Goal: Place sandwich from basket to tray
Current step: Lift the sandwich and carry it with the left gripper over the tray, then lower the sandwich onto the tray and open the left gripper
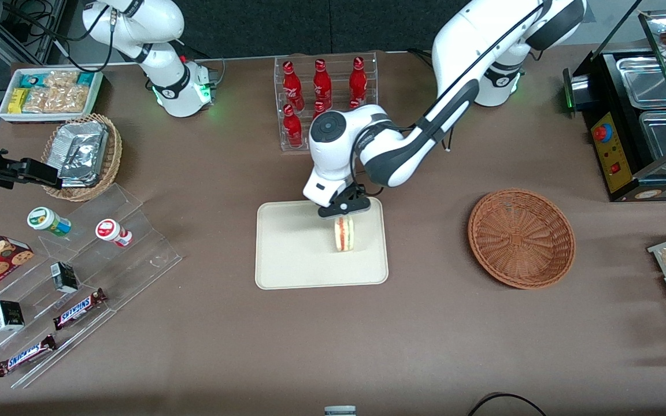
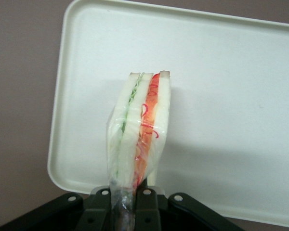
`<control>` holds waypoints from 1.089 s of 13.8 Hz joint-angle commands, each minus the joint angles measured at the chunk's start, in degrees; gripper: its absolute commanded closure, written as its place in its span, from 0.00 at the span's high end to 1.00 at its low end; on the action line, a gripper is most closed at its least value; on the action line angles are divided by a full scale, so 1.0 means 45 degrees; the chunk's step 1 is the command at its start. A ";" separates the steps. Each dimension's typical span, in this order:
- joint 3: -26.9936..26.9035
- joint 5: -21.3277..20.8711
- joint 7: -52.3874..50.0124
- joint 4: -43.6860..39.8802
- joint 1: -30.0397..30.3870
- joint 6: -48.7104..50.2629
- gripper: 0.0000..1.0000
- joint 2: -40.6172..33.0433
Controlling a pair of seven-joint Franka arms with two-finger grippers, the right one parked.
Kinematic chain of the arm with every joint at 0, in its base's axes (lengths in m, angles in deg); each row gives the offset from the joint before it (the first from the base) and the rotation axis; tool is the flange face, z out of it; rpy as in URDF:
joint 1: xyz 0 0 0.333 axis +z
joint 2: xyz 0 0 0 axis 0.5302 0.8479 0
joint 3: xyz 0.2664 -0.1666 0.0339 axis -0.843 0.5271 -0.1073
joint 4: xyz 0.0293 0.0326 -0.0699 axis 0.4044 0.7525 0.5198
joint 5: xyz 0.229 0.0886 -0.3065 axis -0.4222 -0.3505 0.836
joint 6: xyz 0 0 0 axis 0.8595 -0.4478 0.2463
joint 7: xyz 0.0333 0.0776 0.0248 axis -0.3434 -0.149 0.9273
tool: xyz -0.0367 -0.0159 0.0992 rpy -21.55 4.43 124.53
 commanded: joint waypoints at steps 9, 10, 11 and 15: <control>-0.0288 -0.1194 -0.0471 -0.2114 -0.0718 -0.0158 0.00 0.1928; -0.0289 -0.1194 -0.0450 -0.2114 -0.0738 -0.0158 0.11 0.1967; -0.0289 -0.1194 -0.0450 -0.2114 -0.0738 -0.0158 0.60 0.2025; -0.0269 -0.1058 -0.0469 -0.2134 -0.0563 0.0231 0.99 0.1501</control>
